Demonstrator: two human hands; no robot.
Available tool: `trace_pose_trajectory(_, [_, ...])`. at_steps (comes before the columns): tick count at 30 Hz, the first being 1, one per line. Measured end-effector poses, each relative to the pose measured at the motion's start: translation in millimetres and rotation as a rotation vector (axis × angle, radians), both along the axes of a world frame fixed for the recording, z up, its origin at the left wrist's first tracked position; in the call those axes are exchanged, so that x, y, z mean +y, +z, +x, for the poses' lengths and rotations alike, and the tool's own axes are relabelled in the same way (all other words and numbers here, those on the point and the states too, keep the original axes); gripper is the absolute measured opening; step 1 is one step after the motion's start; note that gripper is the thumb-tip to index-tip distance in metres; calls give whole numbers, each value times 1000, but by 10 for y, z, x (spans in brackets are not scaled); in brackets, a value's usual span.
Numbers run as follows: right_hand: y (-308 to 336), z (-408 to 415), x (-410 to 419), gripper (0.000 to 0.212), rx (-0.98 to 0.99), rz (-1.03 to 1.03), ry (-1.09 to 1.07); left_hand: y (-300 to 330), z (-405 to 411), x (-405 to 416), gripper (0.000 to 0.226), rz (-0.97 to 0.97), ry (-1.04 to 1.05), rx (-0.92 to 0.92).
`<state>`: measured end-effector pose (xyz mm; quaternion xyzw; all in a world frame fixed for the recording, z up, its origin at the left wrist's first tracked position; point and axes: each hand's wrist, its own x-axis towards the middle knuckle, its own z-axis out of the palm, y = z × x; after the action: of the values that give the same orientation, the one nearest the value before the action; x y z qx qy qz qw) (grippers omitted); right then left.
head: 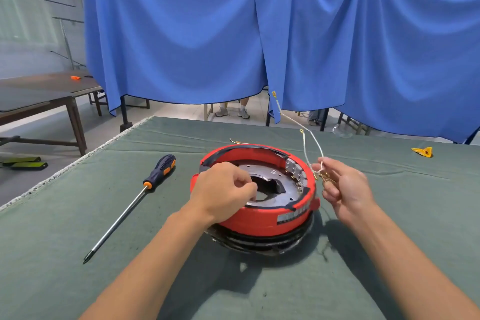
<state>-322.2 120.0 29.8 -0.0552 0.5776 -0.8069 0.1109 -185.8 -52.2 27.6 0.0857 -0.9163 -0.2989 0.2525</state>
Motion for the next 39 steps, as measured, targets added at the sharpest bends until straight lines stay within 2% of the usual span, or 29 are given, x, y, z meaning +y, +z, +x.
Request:
trace_pose_trajectory(1, [28,27,-11,13,51,11,-9,25,24,-36,27,39,-50,-7])
trace_pose_trajectory(3, [68,83,-41,12,141,62,-31,53,59,-60,27,90,-93,92])
trace_pose_trajectory(6, [98,155,-118,12,249,186,-68,92,66,18,31,-79,2,320])
trace_pose_trajectory(9, [116,198,-212,15,396,323,-61,246,28,139,31,-107,53,491])
trace_pose_trajectory(11, [139,175,-271,17,490,419,-50,383,-41,189,20,-116,78,532])
trace_pose_trajectory(13, [154,132,-314,17,530,476,-37,503,-154,197,28,-121,116,453])
trace_pose_trajectory(16, [114,64,-344,15,571,563,1,579,-390,145,40,-158,183,227])
trace_pose_trajectory(19, [73,64,-347,16,601,573,41,573,-641,110,36,-256,205,10])
trace_pose_trajectory(21, [51,45,-336,21,610,521,29,572,-778,105,30,-152,196,-85])
trace_pose_trajectory(24, [-6,-8,-291,28,700,627,-69,554,-921,69,27,251,220,-35])
trace_pose_trajectory(26, [-68,-81,-255,29,666,623,-105,526,-942,54,32,523,209,-2])
trace_pose_trajectory(27, [-99,-121,-239,31,630,600,-105,509,-938,46,28,592,189,-23])
trace_pose_trajectory(30, [-142,-197,-229,33,516,522,-44,451,-906,43,15,699,113,-147])
trace_pose_trajectory(32, [-144,-197,-230,34,510,493,-33,434,-906,40,11,783,67,-140])
trace_pose_trajectory(36, [-184,-195,-257,10,509,414,-95,444,-972,15,16,838,75,-71])
trace_pose_trajectory(39, [-207,-236,-246,9,450,394,-178,495,-1028,-39,16,849,77,-145])
